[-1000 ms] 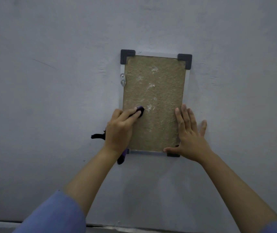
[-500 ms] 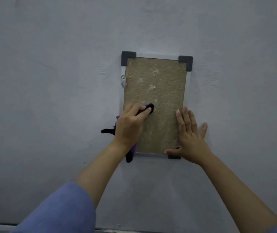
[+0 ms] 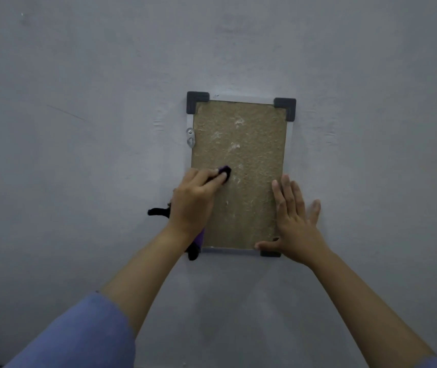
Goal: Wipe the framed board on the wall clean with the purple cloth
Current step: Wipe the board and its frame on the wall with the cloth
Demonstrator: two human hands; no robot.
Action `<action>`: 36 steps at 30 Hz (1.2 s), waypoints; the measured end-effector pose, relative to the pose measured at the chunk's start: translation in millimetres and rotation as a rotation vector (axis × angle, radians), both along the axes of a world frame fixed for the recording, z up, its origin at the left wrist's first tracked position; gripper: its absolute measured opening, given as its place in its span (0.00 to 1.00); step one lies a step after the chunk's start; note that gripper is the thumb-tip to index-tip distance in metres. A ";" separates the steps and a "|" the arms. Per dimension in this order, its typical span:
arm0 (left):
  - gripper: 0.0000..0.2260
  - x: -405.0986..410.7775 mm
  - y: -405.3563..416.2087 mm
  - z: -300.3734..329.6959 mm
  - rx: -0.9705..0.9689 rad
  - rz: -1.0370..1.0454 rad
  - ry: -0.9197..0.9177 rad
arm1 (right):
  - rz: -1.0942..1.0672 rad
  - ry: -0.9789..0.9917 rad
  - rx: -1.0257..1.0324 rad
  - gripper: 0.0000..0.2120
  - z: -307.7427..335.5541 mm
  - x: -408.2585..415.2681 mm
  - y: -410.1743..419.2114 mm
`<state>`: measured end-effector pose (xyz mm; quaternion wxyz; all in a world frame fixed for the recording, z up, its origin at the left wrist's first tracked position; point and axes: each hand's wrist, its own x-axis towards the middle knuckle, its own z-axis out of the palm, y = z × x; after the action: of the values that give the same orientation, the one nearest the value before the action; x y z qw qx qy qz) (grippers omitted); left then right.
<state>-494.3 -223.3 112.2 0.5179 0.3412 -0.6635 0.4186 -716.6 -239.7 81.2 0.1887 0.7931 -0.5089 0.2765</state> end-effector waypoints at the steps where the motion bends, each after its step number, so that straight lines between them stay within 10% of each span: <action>1: 0.11 -3.5 -2.7 -8.2 0.008 -0.008 -0.078 | -0.007 0.002 0.001 0.65 0.2 0.4 -0.2; 6: 0.12 2.3 0.6 -18.8 0.041 0.022 -0.303 | 0.001 0.000 0.020 0.65 1.1 0.5 0.1; 11: 0.10 -5.7 -2.0 10.6 -0.026 0.025 0.031 | -0.009 0.005 0.022 0.64 1.9 0.8 -0.5; 18: 0.13 0.9 2.2 -6.3 0.007 0.054 -0.424 | -0.007 0.003 0.017 0.65 1.3 0.7 1.0; 29: 0.13 -26.6 -4.0 1.5 -0.001 0.003 0.110 | -0.014 -0.009 -0.003 0.65 -0.3 2.1 -1.4; 36: 0.11 -11.5 0.9 -13.4 0.013 0.075 -0.192 | -0.012 0.019 -0.002 0.63 2.8 -2.1 8.5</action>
<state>-505.8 -222.4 98.8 0.4335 0.3274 -0.6997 0.4640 -718.7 -231.1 83.9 0.1962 0.7925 -0.5113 0.2683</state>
